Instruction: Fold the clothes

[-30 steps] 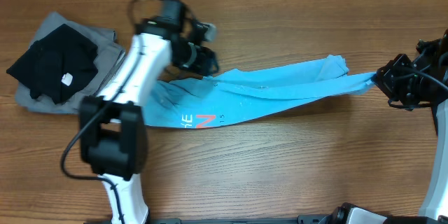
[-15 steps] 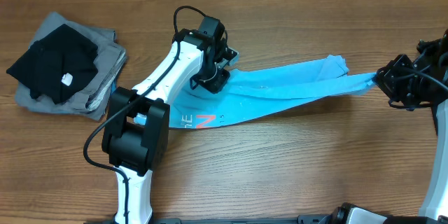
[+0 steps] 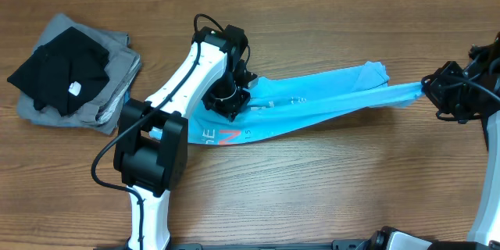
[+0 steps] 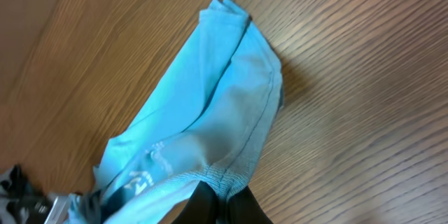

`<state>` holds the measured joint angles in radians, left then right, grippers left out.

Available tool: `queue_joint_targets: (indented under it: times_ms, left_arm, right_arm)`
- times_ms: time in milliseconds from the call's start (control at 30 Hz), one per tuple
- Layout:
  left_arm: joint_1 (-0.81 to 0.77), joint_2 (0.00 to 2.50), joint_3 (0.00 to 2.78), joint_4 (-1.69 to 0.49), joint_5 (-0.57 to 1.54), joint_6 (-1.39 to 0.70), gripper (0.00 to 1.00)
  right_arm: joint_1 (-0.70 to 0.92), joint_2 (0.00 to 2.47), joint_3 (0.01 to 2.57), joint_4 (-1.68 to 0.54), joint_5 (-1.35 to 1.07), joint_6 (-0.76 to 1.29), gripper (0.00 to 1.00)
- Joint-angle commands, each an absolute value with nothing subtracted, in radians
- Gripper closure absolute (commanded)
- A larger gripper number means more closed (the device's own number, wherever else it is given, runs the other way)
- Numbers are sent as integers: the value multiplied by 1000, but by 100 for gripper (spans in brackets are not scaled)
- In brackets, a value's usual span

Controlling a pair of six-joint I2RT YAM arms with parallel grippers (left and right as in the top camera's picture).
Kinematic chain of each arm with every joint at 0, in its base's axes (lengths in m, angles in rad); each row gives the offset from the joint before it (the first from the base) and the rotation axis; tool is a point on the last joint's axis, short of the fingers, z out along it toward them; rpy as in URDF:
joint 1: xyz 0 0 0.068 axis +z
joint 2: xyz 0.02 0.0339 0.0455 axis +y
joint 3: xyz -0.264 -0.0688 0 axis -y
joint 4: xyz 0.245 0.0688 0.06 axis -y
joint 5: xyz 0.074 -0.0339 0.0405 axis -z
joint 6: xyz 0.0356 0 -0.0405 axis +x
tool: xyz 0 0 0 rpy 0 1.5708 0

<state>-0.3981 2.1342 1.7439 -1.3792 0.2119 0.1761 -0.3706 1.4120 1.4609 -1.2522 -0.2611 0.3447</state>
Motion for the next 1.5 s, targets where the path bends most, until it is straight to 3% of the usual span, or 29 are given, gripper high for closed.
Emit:
queue_joint_targets:
  times_ms: [0, 133, 367, 500, 633, 667, 867, 967, 1067, 1133, 1233, 1367, 1400, 1467]
  left_arm:
    - [-407, 2100, 1773, -1437, 360, 150, 89]
    - [-426, 2100, 1756, -1469, 474, 130, 94]
    - [-540, 2100, 1736, -1461, 490, 30, 90]
    - [-605, 2099, 1739, -1455, 350, -71, 91]
    - [-603, 2099, 1761, -1465, 64, -183, 77]
    - [-596, 2099, 1764, -1454, 18, -189, 68]
    - [-538, 2100, 1762, -1316, -53, -123, 41]
    - [-508, 2100, 1746, -1235, -38, -75, 36]
    - [-485, 2107, 1722, -1206, 57, -2, 46]
    - [-477, 2108, 1710, -1235, 134, 52, 68]
    - [-473, 2108, 1711, -1304, 179, 85, 87]
    - [-470, 2107, 1713, -1370, 188, 109, 90]
    - [-470, 2107, 1713, -1372, 185, 114, 85]
    - [-470, 2107, 1713, -1362, 184, 117, 55]
  right_arm:
    - [-368, 1404, 1492, -1240, -217, 344, 95]
    - [-368, 1404, 1492, -1232, -216, 344, 95]
    - [-368, 1404, 1492, -1228, -191, 344, 95]
    - [-368, 1404, 1492, -1227, -191, 344, 95]
    - [-368, 1404, 1492, -1223, -191, 345, 94]
    - [-368, 1404, 1492, -1222, -191, 345, 94]
    - [-368, 1404, 1492, -1221, -191, 345, 94]
    - [-368, 1404, 1492, -1221, -191, 345, 94]
    - [-368, 1404, 1492, -1222, -191, 345, 94]
    - [-368, 1404, 1492, -1225, -191, 345, 94]
    - [-368, 1404, 1492, -1225, -191, 348, 93]
    - [-368, 1404, 1492, -1224, -191, 352, 94]
    - [-368, 1404, 1492, -1224, -191, 352, 94]
    - [-368, 1404, 1492, -1225, -191, 352, 94]
